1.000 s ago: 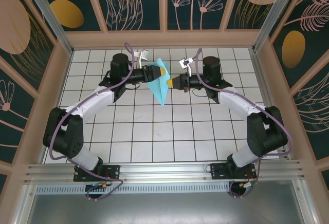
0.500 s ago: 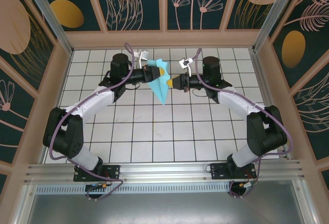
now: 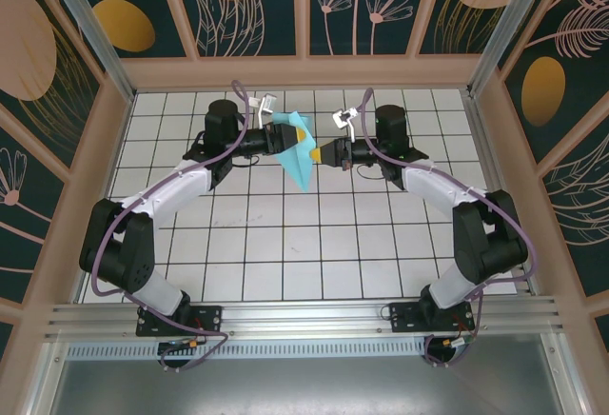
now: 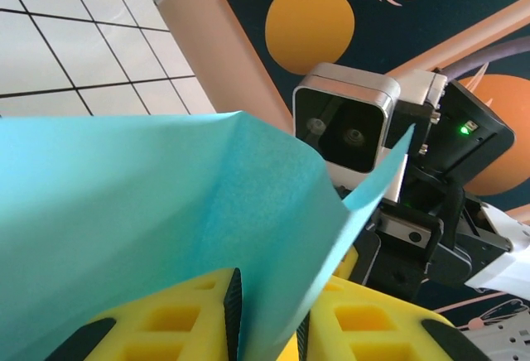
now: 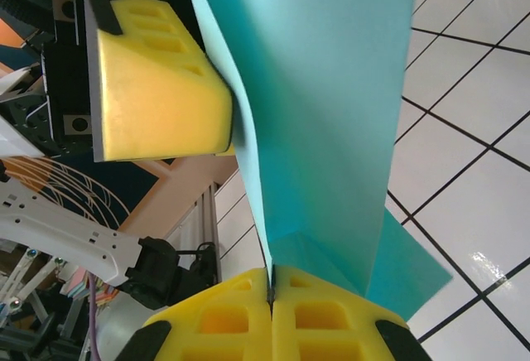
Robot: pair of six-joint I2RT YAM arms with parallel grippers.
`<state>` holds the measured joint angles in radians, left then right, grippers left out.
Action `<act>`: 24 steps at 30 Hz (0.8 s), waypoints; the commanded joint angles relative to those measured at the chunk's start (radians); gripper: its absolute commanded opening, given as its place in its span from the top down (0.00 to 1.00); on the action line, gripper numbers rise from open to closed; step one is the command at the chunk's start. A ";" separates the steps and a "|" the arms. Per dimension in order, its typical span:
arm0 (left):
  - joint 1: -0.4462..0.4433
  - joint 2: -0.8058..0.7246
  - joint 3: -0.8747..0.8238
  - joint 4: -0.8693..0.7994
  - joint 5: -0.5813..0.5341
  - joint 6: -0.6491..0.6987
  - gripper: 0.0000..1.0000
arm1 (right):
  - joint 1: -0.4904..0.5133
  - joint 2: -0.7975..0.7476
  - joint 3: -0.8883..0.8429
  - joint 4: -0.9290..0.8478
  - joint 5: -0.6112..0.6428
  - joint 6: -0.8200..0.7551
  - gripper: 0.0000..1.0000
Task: Fold a paper plane with a square sheet of paper (fold left side to right side)
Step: Turn over the paper at the center of the table.
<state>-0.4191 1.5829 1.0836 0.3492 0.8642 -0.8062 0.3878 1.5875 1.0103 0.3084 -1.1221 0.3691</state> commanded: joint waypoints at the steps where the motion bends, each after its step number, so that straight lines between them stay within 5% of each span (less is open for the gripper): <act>1: -0.004 0.008 -0.016 0.053 0.057 0.007 0.73 | -0.008 0.021 0.028 0.037 -0.065 0.008 0.95; 10: -0.005 0.031 0.004 -0.033 0.066 0.106 0.64 | -0.019 0.027 0.058 -0.035 -0.116 -0.027 0.95; 24: -0.004 0.060 0.020 -0.081 0.068 0.159 0.71 | -0.029 0.047 0.091 -0.130 -0.119 -0.079 0.95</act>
<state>-0.4191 1.6337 1.0798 0.2783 0.9089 -0.6769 0.3653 1.6199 1.0657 0.1959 -1.2098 0.3267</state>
